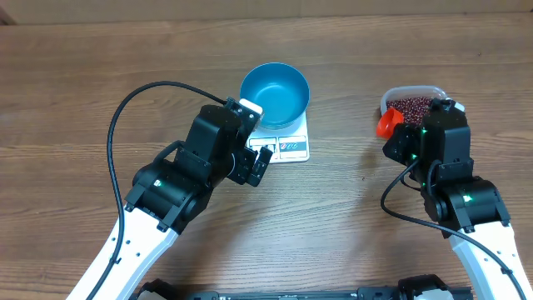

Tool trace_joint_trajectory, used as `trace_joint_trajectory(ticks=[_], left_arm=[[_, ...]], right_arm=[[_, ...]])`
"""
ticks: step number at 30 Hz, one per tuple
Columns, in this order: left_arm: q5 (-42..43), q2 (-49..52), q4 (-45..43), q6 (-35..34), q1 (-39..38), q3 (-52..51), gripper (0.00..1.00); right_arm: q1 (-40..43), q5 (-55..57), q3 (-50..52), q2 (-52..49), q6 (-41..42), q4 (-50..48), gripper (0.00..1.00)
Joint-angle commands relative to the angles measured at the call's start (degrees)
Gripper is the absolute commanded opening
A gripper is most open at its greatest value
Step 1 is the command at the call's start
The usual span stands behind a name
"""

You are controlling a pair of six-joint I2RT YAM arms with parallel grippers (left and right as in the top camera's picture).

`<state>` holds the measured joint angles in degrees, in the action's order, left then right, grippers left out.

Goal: Scoop item into bowl and weigh 150g on scale
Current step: 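Move the red cup with the right gripper over the bean tub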

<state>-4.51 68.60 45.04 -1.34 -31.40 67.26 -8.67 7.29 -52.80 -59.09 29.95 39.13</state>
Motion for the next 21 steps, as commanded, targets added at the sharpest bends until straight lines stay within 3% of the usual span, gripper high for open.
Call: trace_joint_trajectory(ticks=[1,10,16,21], left_arm=[[0.09,0.31,0.00,-0.57,0.31,0.11,1.00],[0.09,0.31,-0.02,-0.59,0.31,0.11,1.00],[0.09,0.31,-0.02,-0.59,0.31,0.11,1.00],[0.09,0.31,-0.02,-0.57,0.31,0.11,1.00]], right_arm=[[0.17,-0.59,-1.64,0.48,-1.42,-0.04,0.04],[0.17,-4.83,-10.64,-2.34,-8.61,7.69,0.04],[1.57,-4.44,-22.47,-10.27,-18.08,18.12,0.03],[6.34,-2.25,-27.93,-16.65,-22.18,19.52,0.04]])
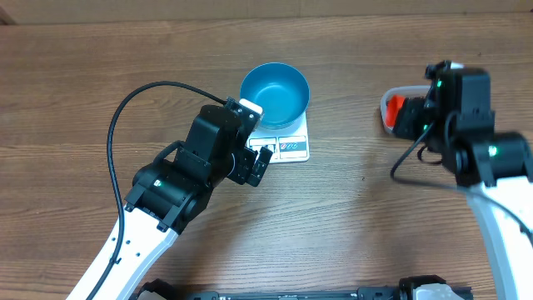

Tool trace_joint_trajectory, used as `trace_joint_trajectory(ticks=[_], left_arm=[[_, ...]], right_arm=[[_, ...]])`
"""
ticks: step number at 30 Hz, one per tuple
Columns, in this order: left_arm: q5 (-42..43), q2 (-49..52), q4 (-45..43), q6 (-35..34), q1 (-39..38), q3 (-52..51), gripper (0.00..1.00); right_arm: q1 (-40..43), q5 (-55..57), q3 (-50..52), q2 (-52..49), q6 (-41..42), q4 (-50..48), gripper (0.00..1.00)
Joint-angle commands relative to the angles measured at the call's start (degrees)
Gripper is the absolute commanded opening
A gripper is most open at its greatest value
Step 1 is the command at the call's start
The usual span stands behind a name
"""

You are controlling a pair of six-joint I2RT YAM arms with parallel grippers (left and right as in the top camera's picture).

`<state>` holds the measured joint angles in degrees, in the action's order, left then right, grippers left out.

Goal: Scoop item into bowl and weigh 150g on scale
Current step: 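Move the red cup with the right gripper over the bean tub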

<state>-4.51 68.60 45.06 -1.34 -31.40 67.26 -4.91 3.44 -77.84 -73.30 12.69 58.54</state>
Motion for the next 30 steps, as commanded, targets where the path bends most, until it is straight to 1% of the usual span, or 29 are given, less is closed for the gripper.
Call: trace_joint_trajectory(ticks=[1,4,9,12,14,18,22,30], left_arm=[[0.09,0.31,-0.04,-0.59,0.31,0.11,0.99],[0.09,0.31,-0.04,-0.57,0.31,0.11,1.00],[0.09,0.31,-0.04,-0.57,0.31,0.11,1.00],[0.09,0.31,-0.04,-0.59,0.31,0.11,1.00],[0.09,0.31,-0.04,-0.57,0.31,0.11,1.00],[0.09,0.31,-0.04,-0.57,0.31,0.11,1.00],[0.09,0.31,-0.04,-0.57,0.31,0.11,0.99],[0.09,0.31,-0.04,-0.59,0.31,0.11,1.00]], right_arm=[[4.11,1.60,-3.69,-3.67,-6.32,0.11,0.03],[8.50,1.60,-5.09,-6.69,-10.47,-0.46,0.03],[14.88,1.53,-5.16,-11.10,-19.02,-4.04,0.04],[16.90,1.44,-5.14,-13.53,-20.72,-6.01,0.04],[17.31,0.39,-5.11,-14.78,-21.00,-7.72,0.04],[17.31,-3.43,-5.09,-16.68,-25.16,-9.44,0.04],[17.31,-3.58,-5.01,-18.10,-25.70,-10.45,0.04],[17.29,-3.61,-4.92,-22.34,-30.64,-11.15,0.04]])
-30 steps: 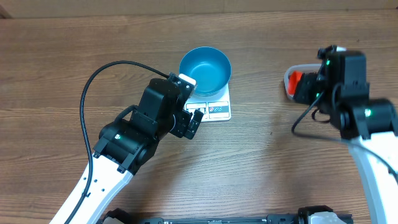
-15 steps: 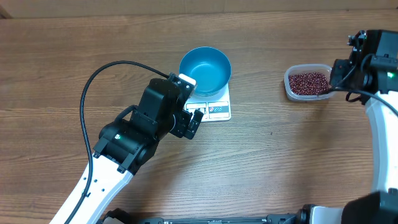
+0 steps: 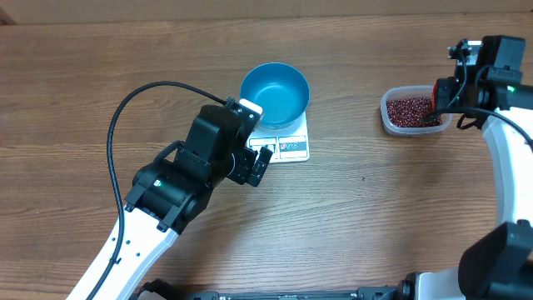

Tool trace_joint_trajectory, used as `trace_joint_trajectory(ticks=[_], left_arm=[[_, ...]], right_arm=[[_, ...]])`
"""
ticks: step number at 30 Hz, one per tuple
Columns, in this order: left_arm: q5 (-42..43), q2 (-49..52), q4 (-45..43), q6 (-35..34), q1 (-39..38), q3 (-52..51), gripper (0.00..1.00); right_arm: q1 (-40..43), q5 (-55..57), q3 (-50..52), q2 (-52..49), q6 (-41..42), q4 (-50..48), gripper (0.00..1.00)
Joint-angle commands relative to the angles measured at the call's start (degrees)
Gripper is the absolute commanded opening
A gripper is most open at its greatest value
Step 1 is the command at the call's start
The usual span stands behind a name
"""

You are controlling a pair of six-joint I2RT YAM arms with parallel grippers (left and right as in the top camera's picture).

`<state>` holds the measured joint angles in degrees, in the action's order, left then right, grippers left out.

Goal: Scoop item into bowl and weigh 150g on scale
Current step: 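Move the red cup with the right gripper over the bean tub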

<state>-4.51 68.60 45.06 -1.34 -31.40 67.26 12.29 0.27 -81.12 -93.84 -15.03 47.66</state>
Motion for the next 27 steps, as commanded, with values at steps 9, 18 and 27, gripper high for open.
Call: trace_joint_trajectory(ticks=[9,18,27], left_arm=[[0.09,0.31,-0.04,-0.57,0.31,0.11,1.00],[0.09,0.31,-0.04,-0.59,0.31,0.11,1.00],[0.09,0.31,-0.04,-0.59,0.31,0.11,1.00]], right_arm=[[0.11,-0.42,-1.11,-6.32,-3.30,-0.90,0.04],[0.09,-6.21,-0.52,-8.13,-2.89,1.14,0.04],[0.11,-12.41,1.46,-8.20,-0.04,1.49,0.04]])
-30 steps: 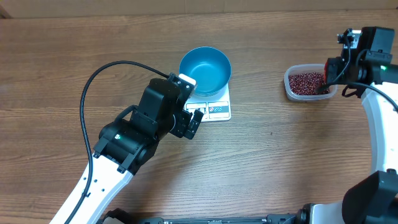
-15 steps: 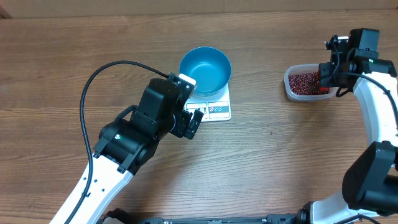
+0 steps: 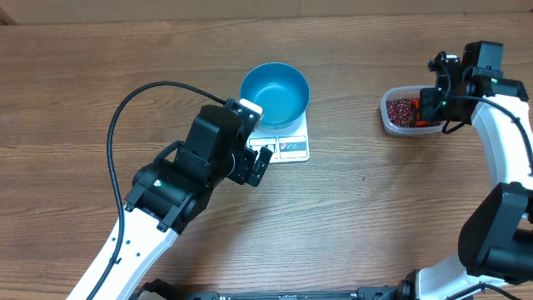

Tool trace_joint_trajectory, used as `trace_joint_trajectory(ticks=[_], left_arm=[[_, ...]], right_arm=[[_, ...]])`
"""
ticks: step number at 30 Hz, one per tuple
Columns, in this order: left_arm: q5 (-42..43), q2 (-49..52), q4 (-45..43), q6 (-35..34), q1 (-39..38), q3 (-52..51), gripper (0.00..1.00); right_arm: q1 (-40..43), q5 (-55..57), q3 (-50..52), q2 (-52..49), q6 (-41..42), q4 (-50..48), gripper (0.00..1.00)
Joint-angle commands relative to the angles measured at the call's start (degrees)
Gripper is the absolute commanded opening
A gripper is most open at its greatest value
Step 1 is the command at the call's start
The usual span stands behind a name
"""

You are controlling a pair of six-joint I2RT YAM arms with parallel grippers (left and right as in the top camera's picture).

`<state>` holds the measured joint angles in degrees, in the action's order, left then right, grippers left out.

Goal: Scoop item into bowl and weigh 150g on scale
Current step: 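Move the red cup with the right gripper over the bean tub, then dip the red cup into the beans and scoop with the right gripper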

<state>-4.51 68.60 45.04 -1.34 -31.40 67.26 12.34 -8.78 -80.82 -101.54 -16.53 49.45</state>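
Observation:
A blue bowl (image 3: 275,93) stands on the white scale (image 3: 287,147) at the table's middle. To the right is a clear container of red beans (image 3: 400,112). My right gripper (image 3: 431,107) hangs over the container's right half, and small red bits of the scoop (image 3: 421,124) show beneath it, so it appears shut on the scoop. My left gripper (image 3: 263,158) rests at the scale's front left corner. The wrist hides most of it, and its state cannot be read.
The left arm's black cable (image 3: 137,104) loops over the table to the left. The right arm (image 3: 504,142) runs along the right edge of the view. Bare wooden tabletop (image 3: 358,208) lies between scale and container.
My right gripper has moved left from the container's right rim to over its right half, covering part of the beans. Red bits of the scoop now show. The left arm is unchanged.
My right gripper first sat in front of the container, the red scoop sticking out at its left. Then it was over the container, then off at the right rim with all the beans in view, and now it is over the right half. The left arm never moved.

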Motion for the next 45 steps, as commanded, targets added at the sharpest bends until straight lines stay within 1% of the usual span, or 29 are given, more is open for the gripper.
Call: trace_joint_trajectory(ticks=[1,9,13,21,31,45], left_arm=[[0.09,0.31,-0.02,-0.57,0.31,0.11,1.00],[0.09,0.31,-0.02,-0.57,0.31,0.11,1.00],[0.09,0.31,-0.02,-0.57,0.31,0.11,1.00],[0.09,0.31,-0.02,-0.59,0.31,0.11,1.00],[0.09,0.31,-0.02,-0.59,0.31,0.11,1.00],[0.09,0.31,-0.02,-0.59,0.31,0.11,1.00]], right_arm=[[0.07,-3.39,1.57,-0.50,1.57,-0.48,0.04],[0.28,-3.87,4.04,-0.59,6.01,-2.08,0.04],[0.28,-5.51,4.04,-0.61,6.60,-2.19,0.04],[0.98,-6.27,4.04,-0.61,12.28,-2.75,0.04],[5.75,-18.56,4.07,-0.83,12.39,-2.36,0.04],[7.50,-19.37,4.44,-4.17,16.81,-3.26,0.04]])
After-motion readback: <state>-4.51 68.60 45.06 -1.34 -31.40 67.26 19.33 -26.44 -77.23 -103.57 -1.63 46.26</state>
